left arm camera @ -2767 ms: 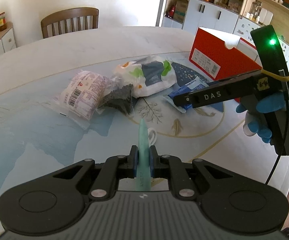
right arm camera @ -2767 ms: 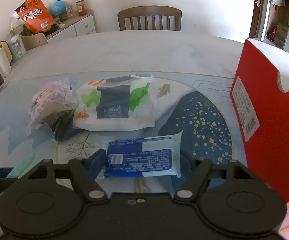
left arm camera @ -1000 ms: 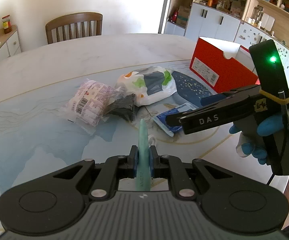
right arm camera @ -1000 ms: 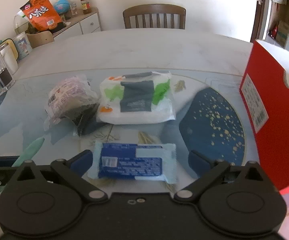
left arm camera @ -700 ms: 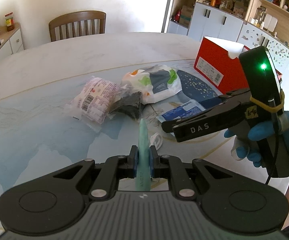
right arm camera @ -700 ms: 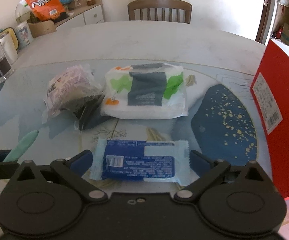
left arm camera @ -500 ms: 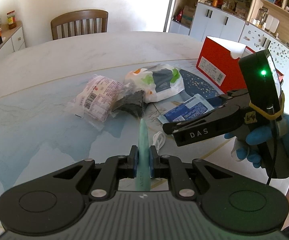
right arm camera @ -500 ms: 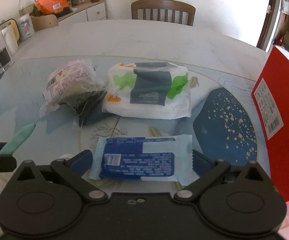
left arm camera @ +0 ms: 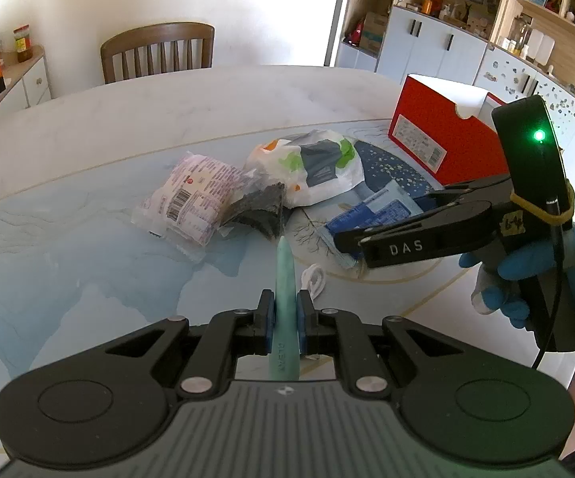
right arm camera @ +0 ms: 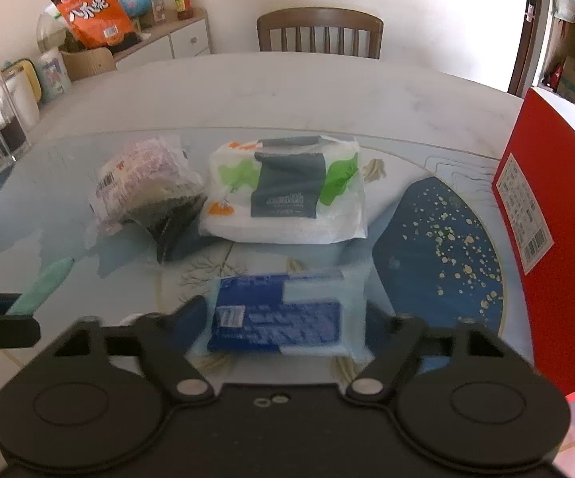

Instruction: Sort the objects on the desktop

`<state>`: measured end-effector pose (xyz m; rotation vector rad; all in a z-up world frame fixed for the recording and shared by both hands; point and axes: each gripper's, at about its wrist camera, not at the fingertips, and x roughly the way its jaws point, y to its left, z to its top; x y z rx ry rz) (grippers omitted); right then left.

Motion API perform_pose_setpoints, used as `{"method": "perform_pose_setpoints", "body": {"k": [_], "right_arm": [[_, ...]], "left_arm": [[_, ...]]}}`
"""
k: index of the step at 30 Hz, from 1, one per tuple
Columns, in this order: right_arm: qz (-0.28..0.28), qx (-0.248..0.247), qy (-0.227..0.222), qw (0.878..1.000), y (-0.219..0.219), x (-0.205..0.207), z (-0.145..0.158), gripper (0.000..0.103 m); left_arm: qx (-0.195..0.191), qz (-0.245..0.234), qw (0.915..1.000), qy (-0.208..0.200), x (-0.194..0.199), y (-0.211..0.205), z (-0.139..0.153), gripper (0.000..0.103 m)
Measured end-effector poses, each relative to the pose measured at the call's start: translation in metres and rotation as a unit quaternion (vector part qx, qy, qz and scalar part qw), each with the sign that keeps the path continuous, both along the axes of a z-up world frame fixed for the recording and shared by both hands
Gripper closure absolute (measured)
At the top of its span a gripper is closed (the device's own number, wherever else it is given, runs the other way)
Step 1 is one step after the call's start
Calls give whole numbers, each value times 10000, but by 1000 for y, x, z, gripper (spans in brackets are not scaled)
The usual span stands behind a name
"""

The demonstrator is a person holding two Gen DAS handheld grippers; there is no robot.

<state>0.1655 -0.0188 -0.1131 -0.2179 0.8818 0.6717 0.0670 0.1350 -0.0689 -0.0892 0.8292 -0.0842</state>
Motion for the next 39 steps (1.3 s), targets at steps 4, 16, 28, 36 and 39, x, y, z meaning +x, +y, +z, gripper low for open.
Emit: {"method": "perform_pose_setpoints", "body": {"k": [4, 16, 28, 36, 39], "right_arm": [[5, -17, -7, 10000, -2, -1, 1, 36], [-134, 151, 38, 9998, -18, -3, 15, 41], [-163, 509, -65, 9985, -47, -7, 62, 41], [-194, 683, -36, 9975, -77, -2, 86, 41], [-178, 746, -82, 9970, -88, 1, 95, 41]], "left_arm": [[11, 3, 10000, -20, -1, -3, 2, 93], [33, -6, 10000, -83, -2, -10, 8, 93], [44, -72, 9997, -219, 6, -29, 27, 93], [43, -127, 9996, -256, 19, -50, 42, 93], [52, -143, 9995, -277, 25, -60, 48, 93]]}}
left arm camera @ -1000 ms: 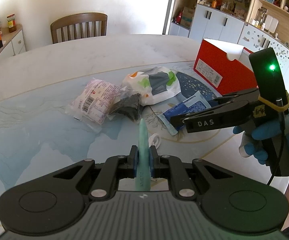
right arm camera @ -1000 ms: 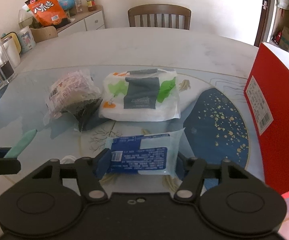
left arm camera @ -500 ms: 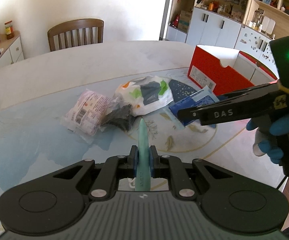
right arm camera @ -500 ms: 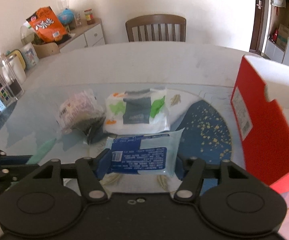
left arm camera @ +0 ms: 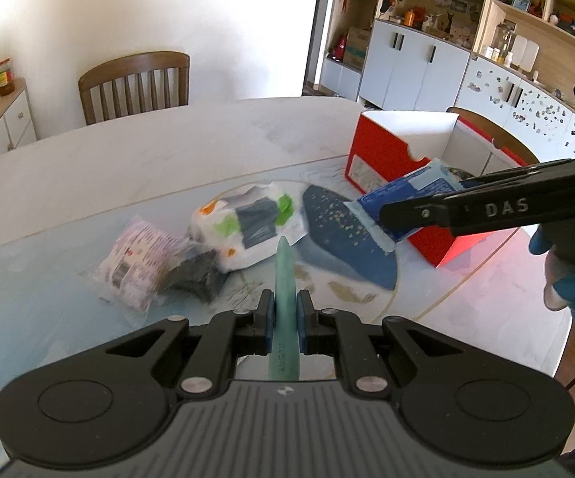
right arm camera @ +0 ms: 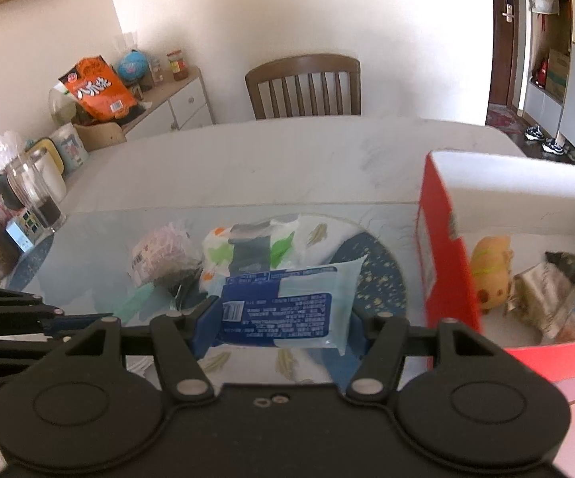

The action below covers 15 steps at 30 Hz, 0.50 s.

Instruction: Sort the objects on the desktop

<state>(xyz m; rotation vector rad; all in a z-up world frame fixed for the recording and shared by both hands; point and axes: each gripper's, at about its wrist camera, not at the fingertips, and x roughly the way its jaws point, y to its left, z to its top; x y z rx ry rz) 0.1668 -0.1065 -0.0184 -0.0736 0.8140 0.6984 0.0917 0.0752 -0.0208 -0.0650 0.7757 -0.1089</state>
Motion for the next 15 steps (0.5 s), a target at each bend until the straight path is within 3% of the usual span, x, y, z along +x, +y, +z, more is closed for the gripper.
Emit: {"method": "perform_pose_setpoints", "body": {"k": [15], "right_arm": [[-79, 147, -320, 9993, -69, 38, 30, 41]], "left_arm": [[54, -65, 9997, -215, 40, -66, 21, 93]]}}
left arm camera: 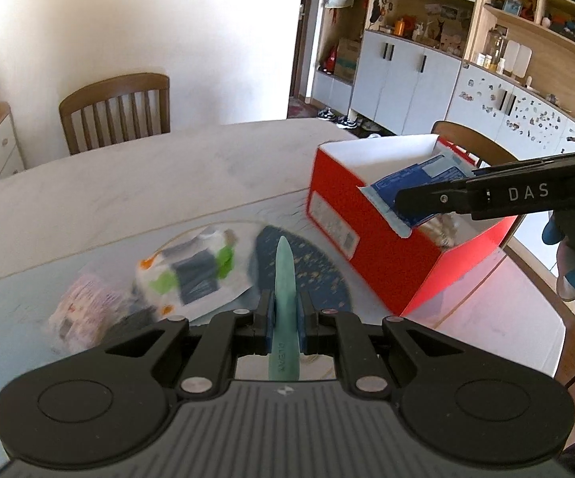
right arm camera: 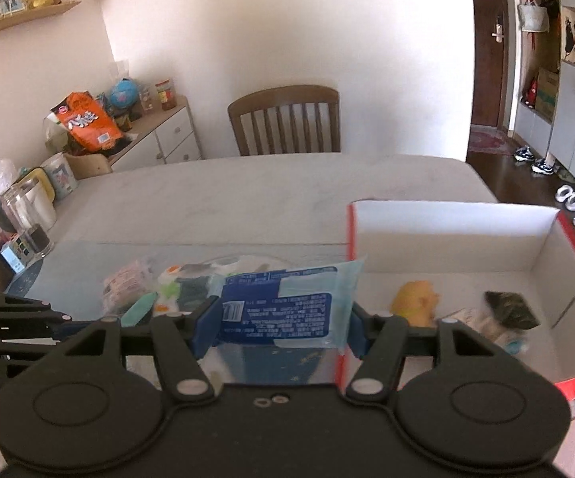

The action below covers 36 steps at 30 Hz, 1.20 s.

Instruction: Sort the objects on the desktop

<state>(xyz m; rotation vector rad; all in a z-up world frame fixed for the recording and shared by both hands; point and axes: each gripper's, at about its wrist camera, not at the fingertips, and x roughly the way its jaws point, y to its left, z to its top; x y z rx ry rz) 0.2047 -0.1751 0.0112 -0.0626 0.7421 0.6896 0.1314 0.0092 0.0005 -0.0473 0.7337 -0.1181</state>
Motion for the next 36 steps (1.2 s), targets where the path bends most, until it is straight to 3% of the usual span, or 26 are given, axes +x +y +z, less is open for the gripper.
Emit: {"method": "perform_pose_setpoints", "body": {"k": [22, 36], "right_arm": [[-491, -109, -109, 9987, -101, 56, -2, 41], [-821, -344, 62, 9960, -136, 101, -26, 41]], "left_arm": [[167, -466, 9987, -70, 66, -90, 14, 93], [100, -851, 9959, 304, 135, -138, 3, 93]]}}
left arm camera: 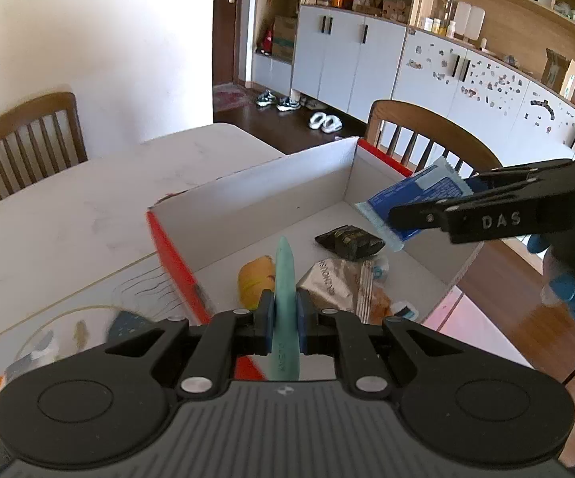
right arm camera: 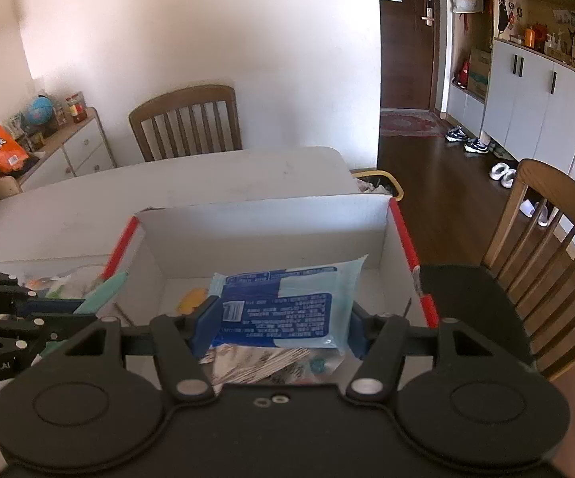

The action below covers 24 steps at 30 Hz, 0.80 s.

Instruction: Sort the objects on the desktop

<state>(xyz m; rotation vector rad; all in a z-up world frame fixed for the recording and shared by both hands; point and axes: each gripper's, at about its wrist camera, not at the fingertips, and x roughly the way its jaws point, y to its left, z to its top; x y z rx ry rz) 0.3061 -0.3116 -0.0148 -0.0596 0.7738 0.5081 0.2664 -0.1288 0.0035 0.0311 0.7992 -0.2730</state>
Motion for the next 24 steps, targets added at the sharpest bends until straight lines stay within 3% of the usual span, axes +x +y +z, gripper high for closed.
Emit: {"method": "perform_pose_setpoints", "body": {"k": [14, 24], "right_arm": [[85, -342, 307, 9989, 15, 46, -31, 41], [42, -560, 585, 9967, 22, 64, -48, 41]], "left_arm": [[377, -471, 9935, 964, 47, -33, -43, 93], [493, -646, 9870, 1385, 60, -41, -53, 93]]}}
